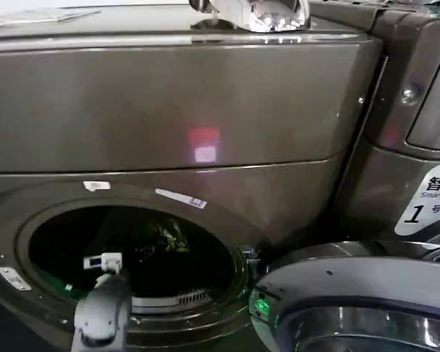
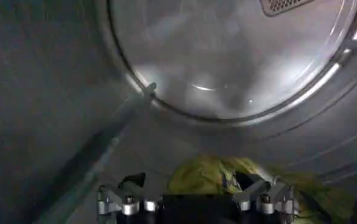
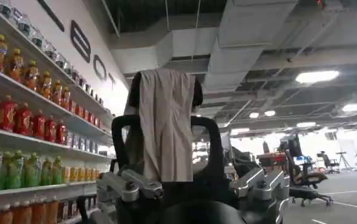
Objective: Grasp the clothes from the dryer.
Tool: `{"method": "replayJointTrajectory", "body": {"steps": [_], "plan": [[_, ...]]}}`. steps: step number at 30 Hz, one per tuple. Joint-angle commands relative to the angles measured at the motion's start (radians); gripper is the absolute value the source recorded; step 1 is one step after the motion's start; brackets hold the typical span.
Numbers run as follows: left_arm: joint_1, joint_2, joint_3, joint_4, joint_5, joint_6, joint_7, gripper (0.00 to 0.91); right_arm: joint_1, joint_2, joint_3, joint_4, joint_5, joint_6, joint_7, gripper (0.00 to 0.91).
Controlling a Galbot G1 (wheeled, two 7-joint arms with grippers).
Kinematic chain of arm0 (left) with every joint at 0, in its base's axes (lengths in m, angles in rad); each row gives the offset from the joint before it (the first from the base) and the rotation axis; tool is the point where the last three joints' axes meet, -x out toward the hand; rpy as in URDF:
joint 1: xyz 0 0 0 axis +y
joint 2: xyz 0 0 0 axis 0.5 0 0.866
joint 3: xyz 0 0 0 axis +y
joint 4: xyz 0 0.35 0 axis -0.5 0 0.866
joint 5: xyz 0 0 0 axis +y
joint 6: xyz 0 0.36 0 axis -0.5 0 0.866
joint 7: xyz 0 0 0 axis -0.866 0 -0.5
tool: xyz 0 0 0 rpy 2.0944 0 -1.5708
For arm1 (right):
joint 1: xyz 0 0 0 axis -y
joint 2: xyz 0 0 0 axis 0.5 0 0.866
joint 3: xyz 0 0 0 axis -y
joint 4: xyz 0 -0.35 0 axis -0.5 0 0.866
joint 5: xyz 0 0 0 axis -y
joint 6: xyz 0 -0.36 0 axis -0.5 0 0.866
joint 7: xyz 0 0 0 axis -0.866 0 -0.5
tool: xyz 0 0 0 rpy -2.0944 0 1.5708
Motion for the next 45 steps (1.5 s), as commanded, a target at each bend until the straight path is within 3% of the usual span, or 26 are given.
{"method": "replayJointTrajectory", "body": {"steps": [1, 4, 6, 9, 10, 13, 15, 27, 33, 45], "plan": [[-0.123, 0.008, -0.001, 0.176, 0.264, -0.093, 0.225, 0.907, -0.002, 0.002, -0.005, 0.003, -0.002, 0.0, -0.002, 0.907], [-0.119, 0.037, 0.0, 0.182, 0.675, -0.276, 0.507, 0.907, -0.002, 0.002, -0.011, 0.013, -0.003, -0.003, -0.003, 0.907], [-0.124, 0.047, -0.009, 0.176, 0.863, -0.505, 0.674, 0.907, -0.005, -0.001, -0.006, 0.011, -0.004, -0.003, -0.003, 0.907], [-0.155, 0.048, -0.018, 0.185, 0.997, -0.62, 0.879, 0.907, -0.005, 0.0, -0.011, 0.011, -0.016, -0.001, -0.004, 0.907], [-0.171, 0.047, -0.023, 0.2, 1.023, -0.703, 0.956, 0.907, -0.004, 0.002, -0.014, 0.01, -0.02, 0.001, -0.005, 0.907], [-0.216, 0.042, -0.036, 0.238, 0.985, -0.725, 1.133, 0.907, -0.004, 0.004, -0.019, 0.011, -0.021, 0.001, -0.005, 0.907], [-0.247, 0.035, -0.051, 0.268, 1.156, -0.965, 1.137, 0.907, -0.004, 0.004, -0.021, 0.01, -0.021, 0.002, -0.005, 0.907], [-0.315, 0.065, -0.041, 0.319, 1.152, -0.99, 1.232, 0.907, 0.011, 0.006, -0.04, 0.011, -0.03, 0.006, -0.005, 0.907], [-0.34, 0.066, -0.05, 0.353, 1.174, -0.902, 1.23, 0.907, 0.016, 0.012, -0.046, 0.018, -0.033, 0.007, -0.005, 0.907], [-0.39, 0.076, -0.04, 0.431, 1.095, -0.817, 1.116, 0.907, 0.019, 0.027, -0.061, 0.035, -0.041, 0.007, -0.009, 0.907]]}}
